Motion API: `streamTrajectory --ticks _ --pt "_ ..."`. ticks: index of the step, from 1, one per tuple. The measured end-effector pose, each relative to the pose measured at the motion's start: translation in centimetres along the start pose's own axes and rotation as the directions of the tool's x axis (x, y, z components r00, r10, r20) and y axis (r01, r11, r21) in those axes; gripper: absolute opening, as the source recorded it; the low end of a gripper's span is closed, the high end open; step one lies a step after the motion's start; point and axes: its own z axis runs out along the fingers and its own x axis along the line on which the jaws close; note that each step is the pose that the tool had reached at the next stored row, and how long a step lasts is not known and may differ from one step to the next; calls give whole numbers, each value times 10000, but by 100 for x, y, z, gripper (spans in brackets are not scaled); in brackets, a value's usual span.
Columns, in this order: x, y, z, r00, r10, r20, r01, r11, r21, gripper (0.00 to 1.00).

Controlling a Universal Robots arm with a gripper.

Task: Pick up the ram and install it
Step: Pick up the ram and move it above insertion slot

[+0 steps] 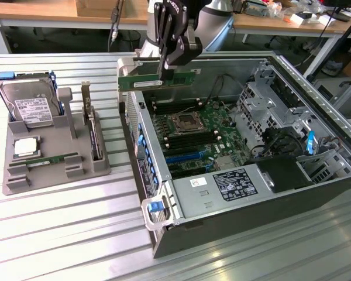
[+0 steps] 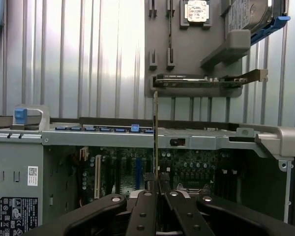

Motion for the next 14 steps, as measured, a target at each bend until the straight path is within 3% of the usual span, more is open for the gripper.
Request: streamTrajectory --ticks 14 --pt "6 -146 17 10000 0 -1 0 10000 0 12"
